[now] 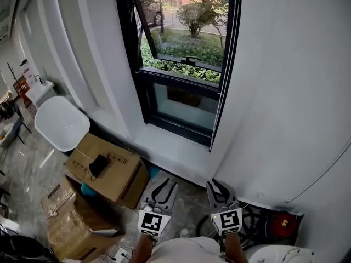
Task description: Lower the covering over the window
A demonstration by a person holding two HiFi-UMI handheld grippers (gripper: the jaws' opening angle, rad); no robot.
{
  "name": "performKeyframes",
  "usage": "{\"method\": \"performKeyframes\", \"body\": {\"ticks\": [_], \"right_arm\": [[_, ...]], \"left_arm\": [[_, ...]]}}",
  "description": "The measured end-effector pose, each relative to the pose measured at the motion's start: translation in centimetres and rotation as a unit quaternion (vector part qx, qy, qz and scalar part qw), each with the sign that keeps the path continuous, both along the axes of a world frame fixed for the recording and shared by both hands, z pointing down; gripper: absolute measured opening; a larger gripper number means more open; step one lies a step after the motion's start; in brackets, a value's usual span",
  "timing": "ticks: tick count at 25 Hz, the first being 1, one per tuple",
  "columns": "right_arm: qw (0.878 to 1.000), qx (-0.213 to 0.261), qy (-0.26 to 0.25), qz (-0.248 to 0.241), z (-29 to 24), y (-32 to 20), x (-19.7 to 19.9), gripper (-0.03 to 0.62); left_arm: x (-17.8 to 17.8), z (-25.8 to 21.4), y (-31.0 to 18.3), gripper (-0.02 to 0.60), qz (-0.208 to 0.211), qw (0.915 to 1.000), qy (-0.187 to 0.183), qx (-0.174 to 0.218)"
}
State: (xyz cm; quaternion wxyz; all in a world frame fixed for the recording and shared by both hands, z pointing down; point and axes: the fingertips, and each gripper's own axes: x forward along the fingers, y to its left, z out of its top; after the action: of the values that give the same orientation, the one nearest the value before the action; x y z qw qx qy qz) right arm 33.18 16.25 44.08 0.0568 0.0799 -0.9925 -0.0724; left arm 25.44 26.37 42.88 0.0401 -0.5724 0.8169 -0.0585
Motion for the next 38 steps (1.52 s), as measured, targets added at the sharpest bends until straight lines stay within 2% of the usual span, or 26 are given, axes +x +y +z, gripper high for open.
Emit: {"method": "performKeyframes", "body": {"ticks": [10, 19, 38], "right_arm": [[1.0, -0.001, -0.001, -0.014, 0.0, -2.9, -3.8, 0.057], [1.0, 0.0, 0.0, -0.002, 0.0, -5.6, -7.1, 0.057], [0.997, -0.005, 0.012, 0.082, 0.8, -12.3, -17.3, 0.058]], "left_arm": [[-3.4, -0.2, -2.7, 0.103, -0.011, 0.9999, -0.007, -0.001], [-6.5, -0.4, -5.9, 0.103, 0.005, 0.9999, -0.009, -0.004], [-17.9, 0.4, -14.1, 0.103, 0.094, 0.9955, -0.003, -0.009]]}}
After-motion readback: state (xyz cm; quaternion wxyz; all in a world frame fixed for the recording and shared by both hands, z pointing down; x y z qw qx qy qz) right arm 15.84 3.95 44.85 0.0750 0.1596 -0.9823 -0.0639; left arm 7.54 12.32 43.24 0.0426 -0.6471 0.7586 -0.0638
